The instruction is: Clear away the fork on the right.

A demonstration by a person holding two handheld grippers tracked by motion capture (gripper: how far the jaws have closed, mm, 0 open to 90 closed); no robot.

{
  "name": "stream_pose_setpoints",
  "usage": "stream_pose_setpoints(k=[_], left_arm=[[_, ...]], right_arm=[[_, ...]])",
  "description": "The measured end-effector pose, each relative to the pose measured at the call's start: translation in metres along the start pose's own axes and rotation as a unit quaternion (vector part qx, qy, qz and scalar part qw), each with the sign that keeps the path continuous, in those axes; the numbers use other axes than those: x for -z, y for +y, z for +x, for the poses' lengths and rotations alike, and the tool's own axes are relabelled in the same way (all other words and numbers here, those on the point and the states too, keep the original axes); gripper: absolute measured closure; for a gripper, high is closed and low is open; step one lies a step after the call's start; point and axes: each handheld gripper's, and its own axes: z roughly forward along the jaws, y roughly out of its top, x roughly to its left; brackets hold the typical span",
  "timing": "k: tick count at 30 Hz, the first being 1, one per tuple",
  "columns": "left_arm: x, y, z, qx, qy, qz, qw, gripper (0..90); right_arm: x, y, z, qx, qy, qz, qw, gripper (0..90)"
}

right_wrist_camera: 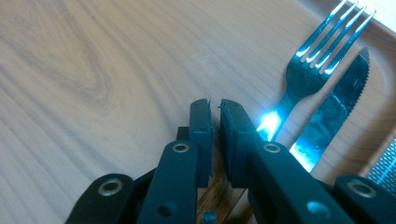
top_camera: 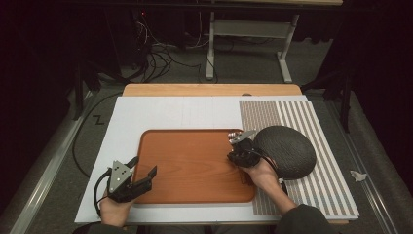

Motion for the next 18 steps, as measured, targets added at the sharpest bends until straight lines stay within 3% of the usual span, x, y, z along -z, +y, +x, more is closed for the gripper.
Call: stream_pose_setpoints(k=[13,18], left_arm=[[-0.0008,-0.0002,0.0008,0.003,-0.001,0.001,1.0000,29.8],[-0.0006,-0.0002,0.0016,0.005,-0.001,0.001,1.0000,29.8]], right_arm=[[0.0008,-0.0009,-0.0021,-0.014,0.015,-0.007,0.9998,75.3],[0.0086,-0.0018,-0.0026,-0.013,0.023,-0.030,0.9992,68.9]])
